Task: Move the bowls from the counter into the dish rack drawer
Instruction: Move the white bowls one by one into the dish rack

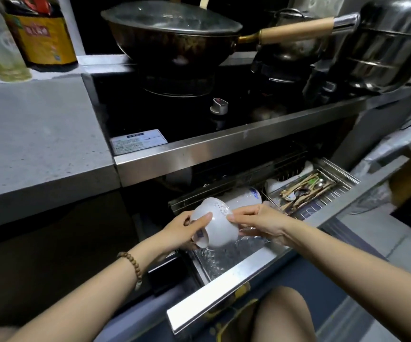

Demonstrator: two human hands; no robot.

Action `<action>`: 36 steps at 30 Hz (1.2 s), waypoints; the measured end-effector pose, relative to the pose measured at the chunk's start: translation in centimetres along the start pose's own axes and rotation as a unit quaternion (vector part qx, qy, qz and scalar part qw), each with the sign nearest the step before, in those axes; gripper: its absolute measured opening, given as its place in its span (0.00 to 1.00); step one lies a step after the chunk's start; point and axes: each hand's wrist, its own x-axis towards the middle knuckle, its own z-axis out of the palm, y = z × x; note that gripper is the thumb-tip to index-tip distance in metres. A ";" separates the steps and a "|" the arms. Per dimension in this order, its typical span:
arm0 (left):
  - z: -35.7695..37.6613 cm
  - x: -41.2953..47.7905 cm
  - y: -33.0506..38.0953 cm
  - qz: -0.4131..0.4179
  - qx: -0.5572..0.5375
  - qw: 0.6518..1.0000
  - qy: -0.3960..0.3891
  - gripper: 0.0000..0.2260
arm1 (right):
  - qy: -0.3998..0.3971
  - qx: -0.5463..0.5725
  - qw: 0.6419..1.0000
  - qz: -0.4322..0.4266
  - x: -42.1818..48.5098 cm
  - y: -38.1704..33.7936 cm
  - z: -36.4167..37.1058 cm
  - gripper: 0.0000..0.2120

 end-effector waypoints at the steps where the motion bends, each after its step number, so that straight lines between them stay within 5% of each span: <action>1: -0.2 0.5 -0.5 -0.010 -0.015 1.000 0.005 0.17 | -0.004 0.011 1.000 0.008 0.8 0.3 0.2 0.05; 10: -1.4 5.0 -4.3 -0.024 -0.014 0.995 0.096 0.32 | -0.036 0.090 0.993 0.063 8.0 2.2 0.6 0.05; 14: -1.7 5.9 -5.2 0.043 0.055 0.990 0.121 0.10 | -0.038 0.145 0.986 0.067 9.9 2.4 0.4 0.03; 17: -2.1 6.6 -5.9 0.070 0.112 0.982 0.138 0.19 | -0.039 0.141 0.987 0.068 10.9 2.8 0.3 0.03; 23: -1.4 7.2 -7.3 0.092 0.116 0.978 0.145 0.18 | -0.027 0.143 0.987 0.074 12.5 3.5 0.5 0.03; 30: -1.0 7.6 -8.9 0.091 0.225 0.958 0.151 0.43 | -0.003 0.129 0.989 0.067 14.1 3.9 1.1 0.02; 36: -0.9 6.9 -9.2 0.097 0.308 0.936 0.139 0.39 | 0.018 0.100 0.991 0.083 15.2 4.5 2.3 0.00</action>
